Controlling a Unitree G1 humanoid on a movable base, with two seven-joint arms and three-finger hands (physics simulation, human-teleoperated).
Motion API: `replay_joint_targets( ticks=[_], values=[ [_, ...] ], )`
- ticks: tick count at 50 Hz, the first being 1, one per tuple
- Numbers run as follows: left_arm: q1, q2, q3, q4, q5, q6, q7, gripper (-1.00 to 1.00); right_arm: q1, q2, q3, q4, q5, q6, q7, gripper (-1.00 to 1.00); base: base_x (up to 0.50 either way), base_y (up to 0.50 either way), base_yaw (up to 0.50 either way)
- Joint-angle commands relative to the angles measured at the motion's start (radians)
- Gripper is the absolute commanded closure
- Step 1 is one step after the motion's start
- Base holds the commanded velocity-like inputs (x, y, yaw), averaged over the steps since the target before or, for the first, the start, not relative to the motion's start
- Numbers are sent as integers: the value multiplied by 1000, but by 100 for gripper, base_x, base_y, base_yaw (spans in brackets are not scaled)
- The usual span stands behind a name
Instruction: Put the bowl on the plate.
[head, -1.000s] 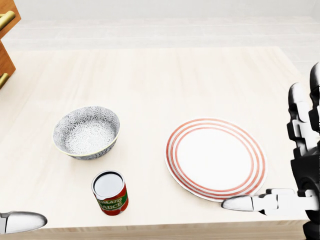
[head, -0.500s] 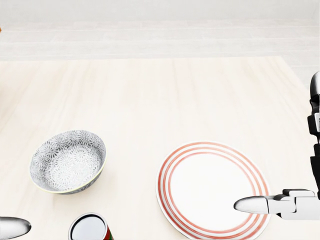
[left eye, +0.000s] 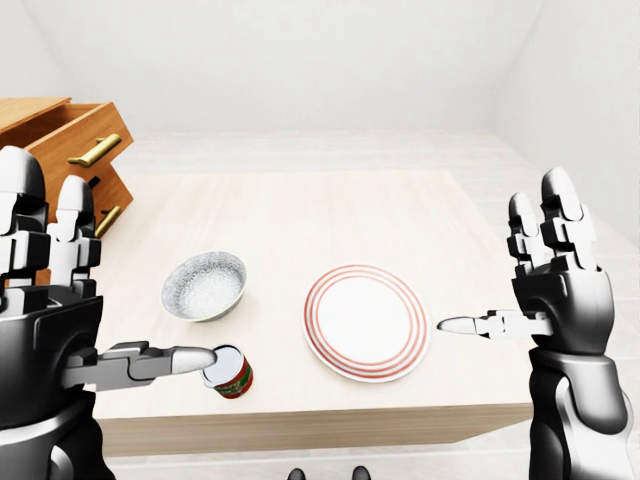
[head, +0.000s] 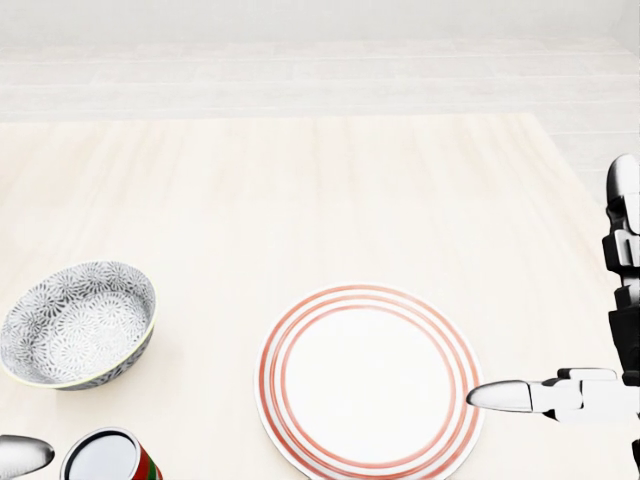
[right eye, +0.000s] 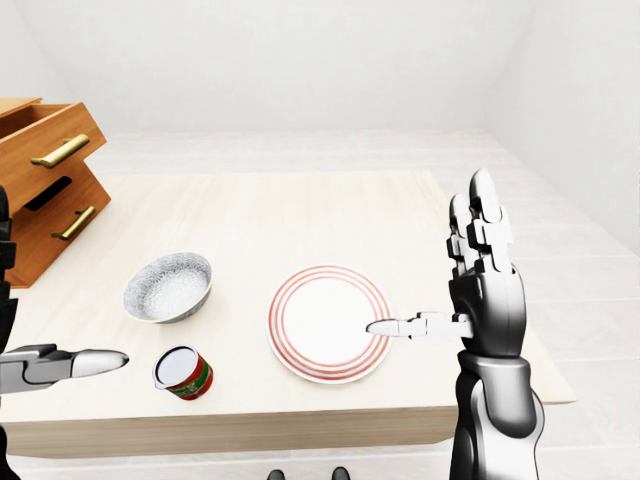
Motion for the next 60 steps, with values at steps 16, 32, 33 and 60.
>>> replay_joint_targets(
  ticks=[16,32,33,60],
  values=[
    [-15,33,6,63,46,0,20,-100,5,-1,-8,-9,16,0,-8,-100,0,0,0],
    [-21,83,-34,153,194,0,-15,-100,26,0,-26,-30,14,0,8,-100,0,0,0],
    [-33,87,-32,165,209,0,-9,-100,28,1,-25,-30,10,0,9,-100,0,0,0],
    [-36,193,-80,190,815,0,-287,-100,37,1,-54,8,16,0,29,-100,0,0,0]
  ],
)
